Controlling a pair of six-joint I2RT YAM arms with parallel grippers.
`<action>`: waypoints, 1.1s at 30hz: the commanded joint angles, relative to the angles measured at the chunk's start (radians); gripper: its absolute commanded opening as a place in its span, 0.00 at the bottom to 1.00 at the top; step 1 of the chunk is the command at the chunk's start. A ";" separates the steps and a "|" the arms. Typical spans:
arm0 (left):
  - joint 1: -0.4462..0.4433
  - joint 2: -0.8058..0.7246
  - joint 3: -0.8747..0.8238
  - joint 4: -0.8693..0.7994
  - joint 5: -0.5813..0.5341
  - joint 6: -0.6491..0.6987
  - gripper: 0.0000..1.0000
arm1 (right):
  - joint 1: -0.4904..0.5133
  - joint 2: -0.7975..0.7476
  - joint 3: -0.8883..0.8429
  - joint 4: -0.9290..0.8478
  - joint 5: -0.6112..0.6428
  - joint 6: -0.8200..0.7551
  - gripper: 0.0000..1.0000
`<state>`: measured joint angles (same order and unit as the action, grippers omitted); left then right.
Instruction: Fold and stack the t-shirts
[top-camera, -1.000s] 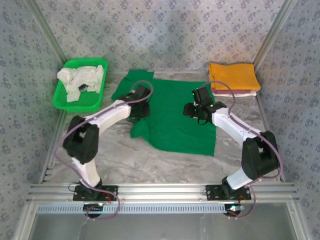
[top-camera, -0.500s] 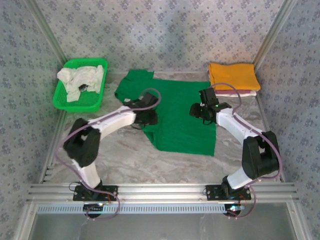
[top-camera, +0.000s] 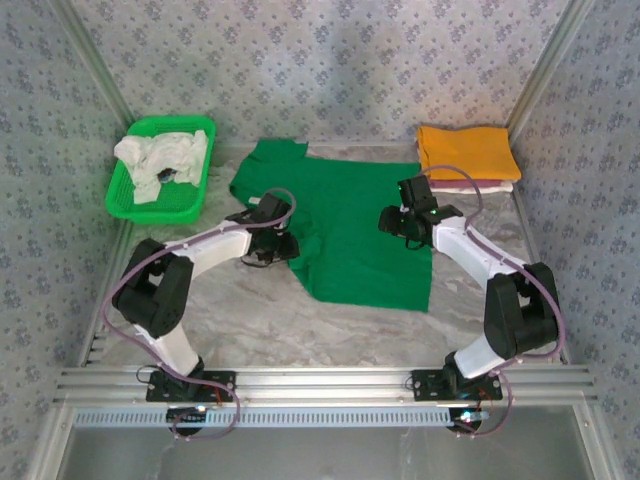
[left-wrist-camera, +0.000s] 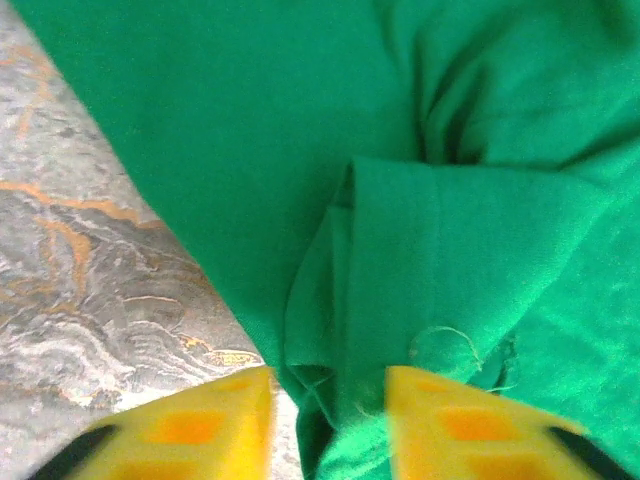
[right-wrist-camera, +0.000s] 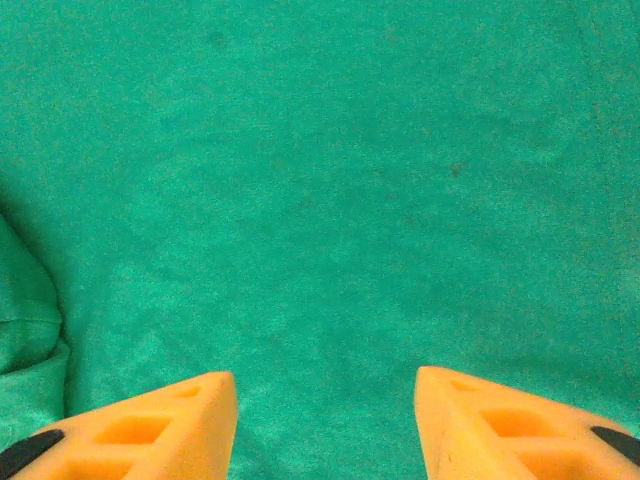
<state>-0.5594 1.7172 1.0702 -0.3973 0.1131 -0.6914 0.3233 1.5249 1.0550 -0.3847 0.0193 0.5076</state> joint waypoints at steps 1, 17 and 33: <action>-0.007 -0.023 -0.017 0.034 0.023 -0.028 0.14 | 0.006 -0.026 -0.003 -0.016 0.035 0.007 0.53; -0.022 -0.582 -0.320 -0.400 -0.200 -0.240 0.00 | -0.022 0.041 -0.007 -0.010 0.020 0.010 0.53; -0.087 -0.804 -0.195 -0.508 -0.428 -0.221 0.43 | -0.059 0.087 0.029 -0.075 0.006 -0.004 0.54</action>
<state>-0.6743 0.9180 0.8043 -0.9611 -0.2081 -0.9909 0.2726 1.6127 1.0546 -0.4065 0.0292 0.5072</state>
